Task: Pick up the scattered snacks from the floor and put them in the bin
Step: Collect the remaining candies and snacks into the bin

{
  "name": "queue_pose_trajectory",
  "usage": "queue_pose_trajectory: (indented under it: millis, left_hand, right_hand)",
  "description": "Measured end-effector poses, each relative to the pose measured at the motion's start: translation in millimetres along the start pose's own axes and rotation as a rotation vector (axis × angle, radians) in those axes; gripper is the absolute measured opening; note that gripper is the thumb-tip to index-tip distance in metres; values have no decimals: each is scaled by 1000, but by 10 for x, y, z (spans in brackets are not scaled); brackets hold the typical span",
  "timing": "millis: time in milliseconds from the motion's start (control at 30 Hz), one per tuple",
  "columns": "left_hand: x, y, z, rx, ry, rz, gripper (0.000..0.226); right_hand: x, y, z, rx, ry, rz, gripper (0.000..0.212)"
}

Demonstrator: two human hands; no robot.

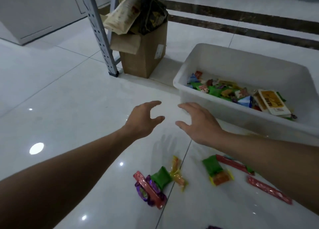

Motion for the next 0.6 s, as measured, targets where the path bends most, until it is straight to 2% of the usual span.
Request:
queue_pose_trajectory:
  millis: [200,333,467,600]
  left_hand:
    - [-457,320,544,-43,-126,52,55]
    - [-745,573,757,6,-132,187,55]
    - [-869,685,874,5,-159,232,56]
    - [-895,758,925,62,-147,295,58]
  right_hand:
    - [-280,540,48,-9,20,112,60]
    - [-438,820,1,-34,3,240,68]
    - [-619,1100,-97,-104,-35,406,80]
    - [-689,1266,-198,-136,-56,496,78]
Point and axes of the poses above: each hand's wrist, its own x-axis towards the middle knuckle, its own y-axis out of the palm, z = x × y, the point moved 3 cm from there along x, towards the middle knuckle, and after that the axes turned 8 degrees about -x, right-handed, at the moved point
